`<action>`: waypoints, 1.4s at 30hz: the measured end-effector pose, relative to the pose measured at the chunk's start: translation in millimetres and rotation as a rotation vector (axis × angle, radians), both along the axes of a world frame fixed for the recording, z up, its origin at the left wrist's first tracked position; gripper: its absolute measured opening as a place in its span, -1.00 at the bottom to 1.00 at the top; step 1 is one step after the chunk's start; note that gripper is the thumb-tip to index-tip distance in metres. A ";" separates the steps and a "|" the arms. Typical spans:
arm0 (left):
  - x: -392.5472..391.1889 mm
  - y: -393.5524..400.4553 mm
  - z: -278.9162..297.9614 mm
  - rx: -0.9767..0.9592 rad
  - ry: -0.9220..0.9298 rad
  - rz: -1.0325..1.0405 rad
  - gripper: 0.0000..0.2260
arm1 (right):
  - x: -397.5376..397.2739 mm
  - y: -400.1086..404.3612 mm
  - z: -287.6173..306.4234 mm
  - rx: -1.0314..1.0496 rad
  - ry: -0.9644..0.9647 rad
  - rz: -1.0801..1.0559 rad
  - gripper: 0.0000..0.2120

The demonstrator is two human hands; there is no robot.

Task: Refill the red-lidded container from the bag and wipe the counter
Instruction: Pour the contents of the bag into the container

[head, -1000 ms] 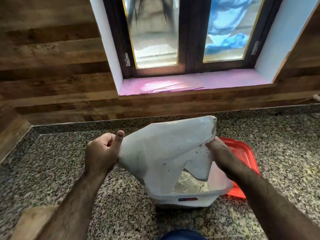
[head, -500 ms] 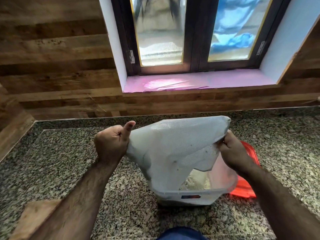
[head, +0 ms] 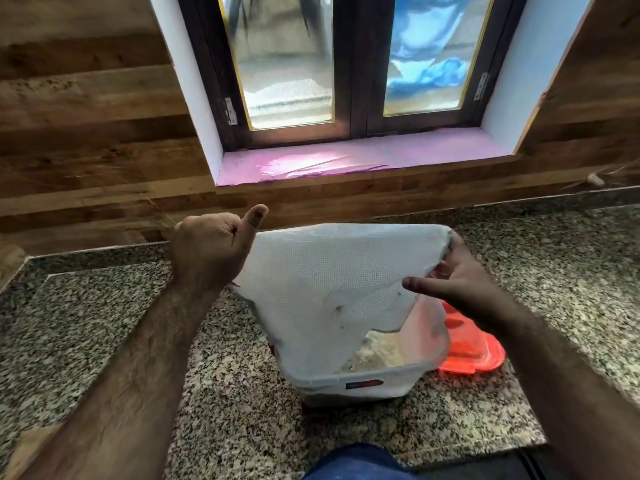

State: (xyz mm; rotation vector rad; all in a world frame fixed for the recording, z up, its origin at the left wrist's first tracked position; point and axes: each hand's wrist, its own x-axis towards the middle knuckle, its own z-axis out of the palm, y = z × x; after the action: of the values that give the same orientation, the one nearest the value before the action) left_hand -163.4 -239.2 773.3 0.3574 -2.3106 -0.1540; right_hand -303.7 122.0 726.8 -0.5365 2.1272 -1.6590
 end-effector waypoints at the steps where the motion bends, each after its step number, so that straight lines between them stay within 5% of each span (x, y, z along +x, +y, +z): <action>1: -2.2 1.1 2.3 -0.019 -0.026 -0.004 -0.35 | -1.0 2.4 -0.4 -0.006 -0.009 0.004 0.06; 4: -5.9 3.2 7.6 -0.069 -0.053 -0.017 -0.38 | -0.4 8.4 8.5 0.013 0.180 -0.038 0.12; 10: -9.5 6.6 22.4 -0.096 -0.009 -0.105 -0.39 | 14.9 -35.0 53.6 0.496 0.913 0.096 -0.08; 15: -9.9 9.8 32.6 -0.108 0.029 -0.173 -0.41 | 20.9 -89.3 66.4 0.550 0.900 0.206 -0.22; 22: 0.0 -2.0 21.6 0.108 0.122 -0.249 -0.34 | 18.5 -118.2 58.0 0.368 0.999 0.223 -0.96; 25: 14.2 4.4 14.5 0.598 0.261 -0.348 -0.17 | 15.4 -121.4 50.7 0.302 1.026 0.182 -0.91; 29: 23.6 20.2 6.7 1.014 0.402 -0.397 0.04 | 16.7 -122.3 39.1 0.146 1.039 0.025 -0.88; 32: 27.5 39.2 -0.2 1.283 0.300 -0.507 0.07 | 22.4 -126.8 23.9 0.110 1.013 -0.103 -0.91; 34: 28.7 47.1 -1.9 1.304 0.228 -0.519 0.11 | 24.6 -129.3 17.5 0.105 0.982 -0.108 -0.90; 39: 26.8 53.0 -4.9 1.182 0.383 -0.362 0.20 | 30.7 -126.1 20.4 0.121 1.031 -0.146 -0.92; 42: 31.8 66.4 -11.4 1.190 0.230 -0.549 0.09 | 33.9 -123.5 22.4 0.149 1.049 -0.184 -0.92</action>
State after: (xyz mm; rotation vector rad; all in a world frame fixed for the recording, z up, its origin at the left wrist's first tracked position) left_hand -131.6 -172.8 761.8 0.2308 -1.7853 -1.7522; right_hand -269.8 -1.5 749.2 -1.4315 3.0418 -1.4158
